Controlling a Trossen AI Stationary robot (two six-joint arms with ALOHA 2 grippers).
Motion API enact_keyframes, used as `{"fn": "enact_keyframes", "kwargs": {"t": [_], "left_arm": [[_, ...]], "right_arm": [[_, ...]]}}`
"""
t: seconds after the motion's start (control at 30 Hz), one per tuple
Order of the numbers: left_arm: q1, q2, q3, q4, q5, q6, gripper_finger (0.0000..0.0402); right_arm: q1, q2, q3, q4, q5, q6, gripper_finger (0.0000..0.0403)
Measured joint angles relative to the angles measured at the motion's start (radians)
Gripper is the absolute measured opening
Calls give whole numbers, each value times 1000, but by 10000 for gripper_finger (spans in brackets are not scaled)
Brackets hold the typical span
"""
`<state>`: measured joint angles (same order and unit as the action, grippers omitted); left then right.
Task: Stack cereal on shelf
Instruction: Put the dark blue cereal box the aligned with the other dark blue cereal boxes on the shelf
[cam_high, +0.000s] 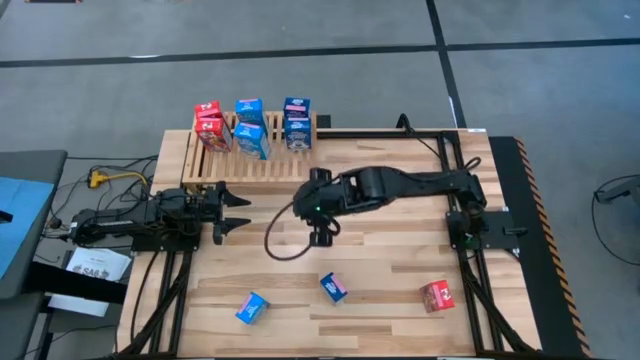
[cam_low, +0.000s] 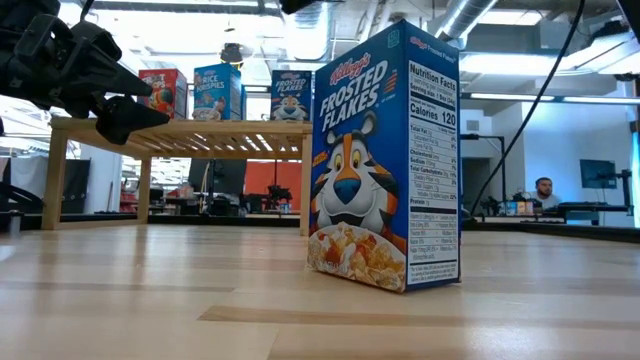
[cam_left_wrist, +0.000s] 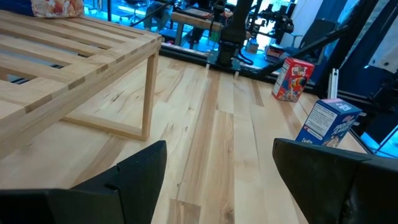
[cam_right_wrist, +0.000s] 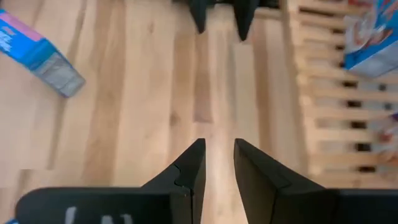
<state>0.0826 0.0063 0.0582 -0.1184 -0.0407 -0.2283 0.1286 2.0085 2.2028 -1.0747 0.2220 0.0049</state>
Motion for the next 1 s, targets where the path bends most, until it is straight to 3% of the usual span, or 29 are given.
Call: {"fn": "enact_keyframes", "kwargs": {"t": [0.2,0.6,0.83,1.0], "left_arm": [[0,0,0,0,0,0,283],[0,0,0,0,0,0,283],[0,0,0,0,0,0,283],[0,0,0,0,0,0,283]], "right_arm": [[47,-4,0,-110,-35,268,133],[144,2,1,-238,-68,754,268],[196,5,-34,-245,-69,953,297],[228,8,-95,-197,-136,1059,309]]}}
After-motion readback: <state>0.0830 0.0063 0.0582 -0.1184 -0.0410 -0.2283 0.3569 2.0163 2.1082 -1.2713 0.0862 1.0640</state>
